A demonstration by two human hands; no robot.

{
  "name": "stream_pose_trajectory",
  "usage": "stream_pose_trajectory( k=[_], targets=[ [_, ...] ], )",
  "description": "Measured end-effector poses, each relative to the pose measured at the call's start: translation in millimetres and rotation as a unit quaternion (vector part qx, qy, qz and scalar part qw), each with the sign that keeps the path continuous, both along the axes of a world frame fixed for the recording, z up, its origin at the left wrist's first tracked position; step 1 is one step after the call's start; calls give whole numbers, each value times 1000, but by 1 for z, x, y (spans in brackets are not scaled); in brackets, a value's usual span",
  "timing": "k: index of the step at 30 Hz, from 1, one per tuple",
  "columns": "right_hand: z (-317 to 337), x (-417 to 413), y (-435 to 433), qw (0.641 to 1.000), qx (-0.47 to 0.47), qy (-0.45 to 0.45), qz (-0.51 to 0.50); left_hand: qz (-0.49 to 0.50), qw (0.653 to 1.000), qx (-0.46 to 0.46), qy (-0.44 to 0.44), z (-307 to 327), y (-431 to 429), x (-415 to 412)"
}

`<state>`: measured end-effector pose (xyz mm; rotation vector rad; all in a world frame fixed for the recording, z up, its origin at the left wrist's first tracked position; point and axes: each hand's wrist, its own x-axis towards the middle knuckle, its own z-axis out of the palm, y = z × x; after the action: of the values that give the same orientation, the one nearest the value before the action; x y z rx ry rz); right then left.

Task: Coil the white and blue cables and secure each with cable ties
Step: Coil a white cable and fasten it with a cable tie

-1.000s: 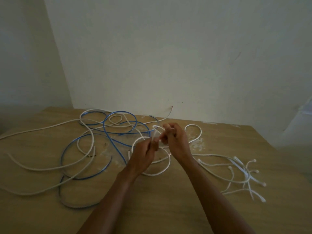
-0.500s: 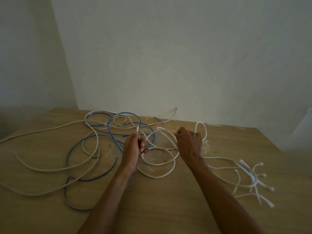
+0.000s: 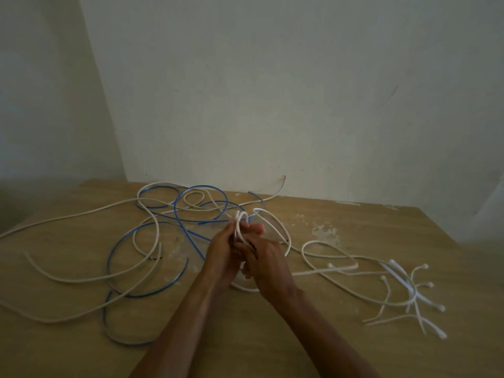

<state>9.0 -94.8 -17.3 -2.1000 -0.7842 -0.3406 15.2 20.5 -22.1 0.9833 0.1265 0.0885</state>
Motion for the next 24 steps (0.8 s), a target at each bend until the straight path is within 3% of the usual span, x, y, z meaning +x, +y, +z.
stream_pose_trajectory(
  k=[2, 4, 7, 9, 14, 19, 24],
  targets=[
    [0, 6, -2, 1000, 2, 2, -6, -19, 999, 23, -16, 0, -6, -4],
    [-1, 6, -6, 998, -60, -24, -15, -2, 1000, -16, -18, 1, -7, -3],
    [-5, 3, -16, 991, -129, -34, -17, 17, 972, -233, -18, 3, 13, 2],
    [-3, 7, -25, 986, -163, -2, -28, 9, 951, -307, -36, 4, 29, 3],
    [-2, 31, -57, 966, -225, 40, -117, 21, 965, -249, -76, 5, 40, 0],
    [9, 37, -80, 951, -170, 70, -246, 20, 965, -242, -98, 7, 39, -1],
    [2, 35, -75, 956, -172, 104, -215, 68, 966, -228, -106, 4, 46, -1]
  ],
)
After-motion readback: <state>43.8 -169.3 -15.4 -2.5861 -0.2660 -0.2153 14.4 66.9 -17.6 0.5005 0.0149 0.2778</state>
